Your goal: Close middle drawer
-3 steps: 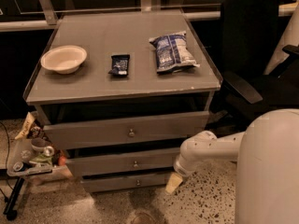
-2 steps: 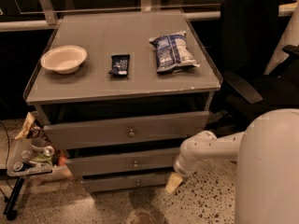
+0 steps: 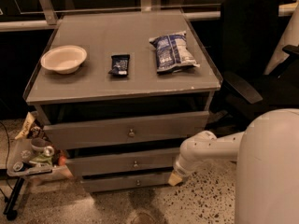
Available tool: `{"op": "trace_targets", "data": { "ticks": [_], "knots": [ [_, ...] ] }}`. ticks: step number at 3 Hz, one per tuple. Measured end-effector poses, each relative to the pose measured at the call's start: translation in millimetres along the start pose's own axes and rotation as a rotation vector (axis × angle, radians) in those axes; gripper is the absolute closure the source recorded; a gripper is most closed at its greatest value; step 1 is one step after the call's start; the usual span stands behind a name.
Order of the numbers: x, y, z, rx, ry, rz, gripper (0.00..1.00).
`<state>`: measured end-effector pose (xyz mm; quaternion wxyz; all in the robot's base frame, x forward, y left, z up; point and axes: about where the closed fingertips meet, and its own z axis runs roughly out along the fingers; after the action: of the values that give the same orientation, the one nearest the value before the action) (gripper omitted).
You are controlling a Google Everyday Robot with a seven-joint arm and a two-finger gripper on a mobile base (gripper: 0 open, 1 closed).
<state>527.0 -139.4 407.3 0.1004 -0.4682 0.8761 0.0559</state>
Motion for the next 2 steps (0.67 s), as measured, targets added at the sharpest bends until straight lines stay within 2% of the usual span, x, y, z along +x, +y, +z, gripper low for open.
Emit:
{"op": "trace_targets", "data": {
  "ticks": [2],
  "knots": [
    [-3.1,-7.7,1.2,0.019,-0.014,0.015,0.88]
  ]
}}
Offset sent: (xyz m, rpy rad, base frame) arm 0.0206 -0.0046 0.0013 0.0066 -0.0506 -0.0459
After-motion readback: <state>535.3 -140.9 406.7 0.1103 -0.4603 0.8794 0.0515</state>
